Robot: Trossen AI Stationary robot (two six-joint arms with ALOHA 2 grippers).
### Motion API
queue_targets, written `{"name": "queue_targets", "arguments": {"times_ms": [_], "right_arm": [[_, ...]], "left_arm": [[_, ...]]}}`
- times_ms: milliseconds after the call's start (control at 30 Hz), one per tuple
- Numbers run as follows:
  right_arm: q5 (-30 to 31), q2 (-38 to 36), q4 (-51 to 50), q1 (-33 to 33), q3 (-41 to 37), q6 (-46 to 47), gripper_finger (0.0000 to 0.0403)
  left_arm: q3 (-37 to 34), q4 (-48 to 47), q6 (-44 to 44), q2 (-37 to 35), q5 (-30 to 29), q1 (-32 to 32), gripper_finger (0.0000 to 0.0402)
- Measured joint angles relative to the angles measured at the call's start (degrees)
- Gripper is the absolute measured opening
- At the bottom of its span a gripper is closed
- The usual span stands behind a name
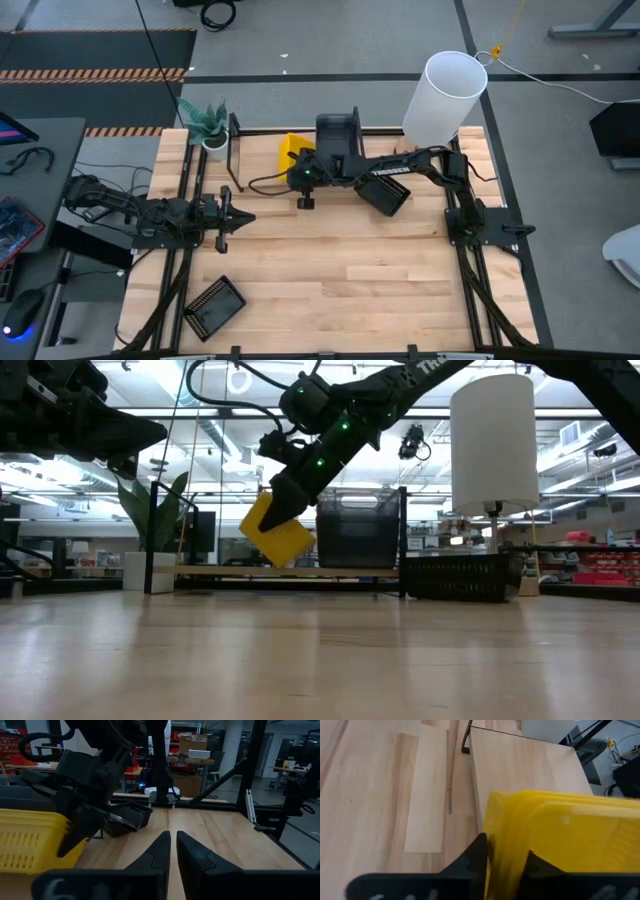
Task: Stack baskets on shelf by color
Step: Put the stacked yellow bins on the shelf
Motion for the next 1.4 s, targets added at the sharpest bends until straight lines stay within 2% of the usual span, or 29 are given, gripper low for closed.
{"name": "queue_targets", "arguments": {"times_ms": [233,400,733,867,1033,1167,1400], "right_arm": [[0.03,0.0,0.46,0.0,-0.06,0.85,0.0123],[0.1,-0.02,0.84,-0.23,-0.06,2.98,0.0147],[3.27,-0.02,-0.58,0.27,-0.07,7.2,0.0133],[3.81,-0.02,0.09,1.42,0.02,4.57,0.0131],[5.98,-0.09,-0.32,3.3,4.0,3.25,0.0131],[6.49,-0.09,-6.11,4.09,9.71,3.64,0.0131],[12.49,-0.09,-21.79,2.14,17.7,8.12,0.013]], "left_arm": [[0.0,0.02,0.0,-0.01,-0.01,-0.01,0.0029],[-0.02,0.0,0.0,0.01,-0.02,0.0,0.0032],[0.0,0.01,0.01,0.0,0.0,0.0,0.0034],[-0.01,0.02,0.0,0.0,0.0,0.0,0.0028],[0.0,0.0,0.0,0.01,0.0,0.0,0.0032],[0.0,0.0,0.0,-0.01,0.0,-0.01,0.0038],[0.0,0.0,0.0,-0.01,0.0,0.0,0.0032]]}}
